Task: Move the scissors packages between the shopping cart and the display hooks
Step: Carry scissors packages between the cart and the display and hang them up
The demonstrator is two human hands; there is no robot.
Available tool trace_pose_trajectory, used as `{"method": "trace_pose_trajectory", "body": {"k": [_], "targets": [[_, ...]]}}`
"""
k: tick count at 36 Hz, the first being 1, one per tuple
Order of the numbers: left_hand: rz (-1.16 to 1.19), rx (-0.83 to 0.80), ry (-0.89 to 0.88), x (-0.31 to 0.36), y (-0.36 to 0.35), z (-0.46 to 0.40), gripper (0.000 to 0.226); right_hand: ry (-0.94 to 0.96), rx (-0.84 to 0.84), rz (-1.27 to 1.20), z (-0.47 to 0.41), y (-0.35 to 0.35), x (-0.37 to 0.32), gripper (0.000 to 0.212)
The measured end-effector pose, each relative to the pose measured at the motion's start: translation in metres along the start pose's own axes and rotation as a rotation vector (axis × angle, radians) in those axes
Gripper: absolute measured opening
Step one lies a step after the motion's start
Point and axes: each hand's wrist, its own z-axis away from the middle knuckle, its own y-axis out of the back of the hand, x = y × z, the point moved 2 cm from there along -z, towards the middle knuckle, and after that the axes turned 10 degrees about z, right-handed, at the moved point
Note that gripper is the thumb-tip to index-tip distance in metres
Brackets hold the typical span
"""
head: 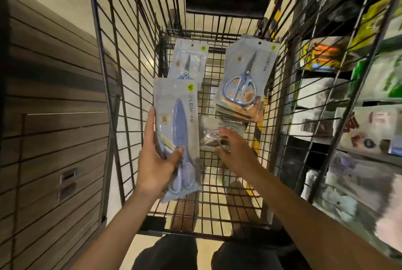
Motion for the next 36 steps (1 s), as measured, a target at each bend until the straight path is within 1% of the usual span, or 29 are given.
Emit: {"method": "trace_pose_trajectory", "body": {"k": [2, 5, 7, 12, 14, 17, 21, 23, 26, 29, 32, 36], "targets": [[-0.048, 0.016, 0.001, -0.002, 0.004, 0.0, 0.108, 0.074, -0.018, 0.12, -0.013, -0.008, 0.005, 0.072], [-0.089, 0.05, 0.021, -0.004, 0.005, 0.001, 0.104, 0.213, 0.004, 0.327, -0.034, -0.022, 0.012, 0.081], [-0.095, 0.062, 0.03, -0.005, 0.005, 0.001, 0.101, 0.222, 0.012, 0.408, -0.049, -0.031, 0.018, 0.085], [-0.085, 0.093, 0.035, -0.007, 0.004, -0.001, 0.099, 0.208, -0.041, 0.554, -0.06, -0.043, 0.025, 0.097], [-0.094, 0.093, 0.021, -0.007, 0.004, -0.002, 0.099, 0.239, 0.002, 0.596, -0.056, -0.047, 0.027, 0.098], [-0.112, 0.091, -0.001, -0.006, 0.005, -0.002, 0.099, 0.259, 0.065, 0.593, -0.055, -0.053, 0.032, 0.096], [-0.101, 0.1, -0.004, -0.005, 0.007, -0.001, 0.099, 0.273, 0.059, 0.622, -0.054, -0.049, 0.028, 0.107], [-0.093, 0.097, -0.007, -0.005, 0.009, -0.001, 0.099, 0.263, 0.059, 0.636, -0.055, -0.05, 0.025, 0.104], [-0.088, 0.091, 0.0, -0.007, 0.011, 0.001, 0.1, 0.228, 0.074, 0.592, -0.058, -0.056, 0.021, 0.095], [-0.088, 0.095, 0.001, -0.01, 0.012, 0.002, 0.101, 0.193, 0.116, 0.623, -0.06, -0.056, 0.018, 0.097], [-0.065, 0.087, 0.005, -0.01, 0.013, 0.005, 0.101, 0.175, 0.068, 0.66, -0.058, -0.051, 0.018, 0.101], [-0.063, 0.085, 0.005, -0.01, 0.013, 0.006, 0.1, 0.135, 0.009, 0.532, -0.05, -0.051, 0.031, 0.098]]}}
